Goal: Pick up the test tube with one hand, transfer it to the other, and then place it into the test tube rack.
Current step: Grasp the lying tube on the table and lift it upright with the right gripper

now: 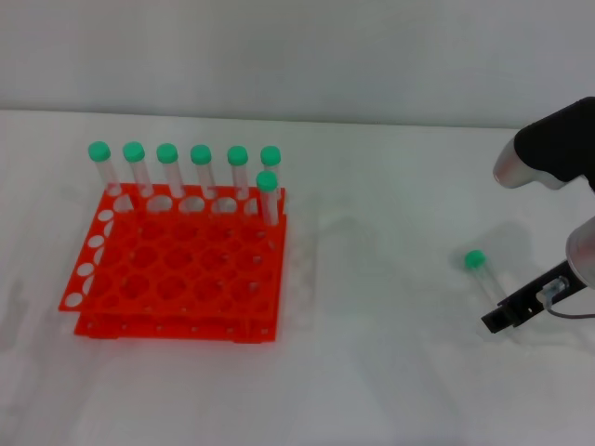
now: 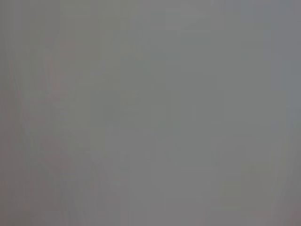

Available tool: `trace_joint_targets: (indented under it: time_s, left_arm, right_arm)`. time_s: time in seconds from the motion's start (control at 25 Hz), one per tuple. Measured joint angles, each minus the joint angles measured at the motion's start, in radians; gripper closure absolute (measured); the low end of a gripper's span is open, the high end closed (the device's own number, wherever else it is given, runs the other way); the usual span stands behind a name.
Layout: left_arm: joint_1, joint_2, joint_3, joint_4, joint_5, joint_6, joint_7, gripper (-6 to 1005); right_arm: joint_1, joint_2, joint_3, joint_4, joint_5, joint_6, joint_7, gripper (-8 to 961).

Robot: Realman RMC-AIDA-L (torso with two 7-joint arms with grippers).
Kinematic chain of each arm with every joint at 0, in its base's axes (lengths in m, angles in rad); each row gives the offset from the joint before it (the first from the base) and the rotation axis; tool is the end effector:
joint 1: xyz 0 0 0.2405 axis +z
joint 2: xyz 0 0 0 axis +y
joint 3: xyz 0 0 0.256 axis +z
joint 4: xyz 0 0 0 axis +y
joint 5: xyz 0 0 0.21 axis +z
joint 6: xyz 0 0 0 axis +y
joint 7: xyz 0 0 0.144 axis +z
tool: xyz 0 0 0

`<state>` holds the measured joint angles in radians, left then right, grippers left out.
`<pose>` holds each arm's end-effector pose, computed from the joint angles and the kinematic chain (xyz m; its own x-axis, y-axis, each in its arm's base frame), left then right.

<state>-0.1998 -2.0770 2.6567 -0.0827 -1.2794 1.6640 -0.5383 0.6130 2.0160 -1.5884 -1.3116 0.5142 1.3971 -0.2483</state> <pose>-0.3839 0.2135 0.0565 0.5369 -0.2549 0.8042 0.8272 -0.0281 -0.5611 0.1841 0.3668 -0.0131 0.6310 -0.7650 0.1288 -0.5849 -0.5783 -0.5687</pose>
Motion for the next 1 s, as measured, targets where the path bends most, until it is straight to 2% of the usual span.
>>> trace_joint_targets:
  time_s: [0.16, 0.8, 1.0]
  left_arm:
    - [-0.006, 0.000, 0.000, 0.000, 0.000, -0.010, 0.001, 281]
    - [-0.012, 0.002, 0.000, 0.000, 0.000, -0.026, 0.003, 283]
    - [-0.012, 0.002, 0.000, 0.000, 0.000, -0.026, 0.003, 284]
  right_arm:
    - [0.022, 0.003, -0.002, 0.038, -0.020, -0.004, 0.002, 414]
    - [0.090, 0.002, -0.019, 0.140, -0.034, -0.011, 0.005, 540]
    - [0.106, 0.002, -0.024, 0.155, -0.049, -0.005, 0.008, 688]
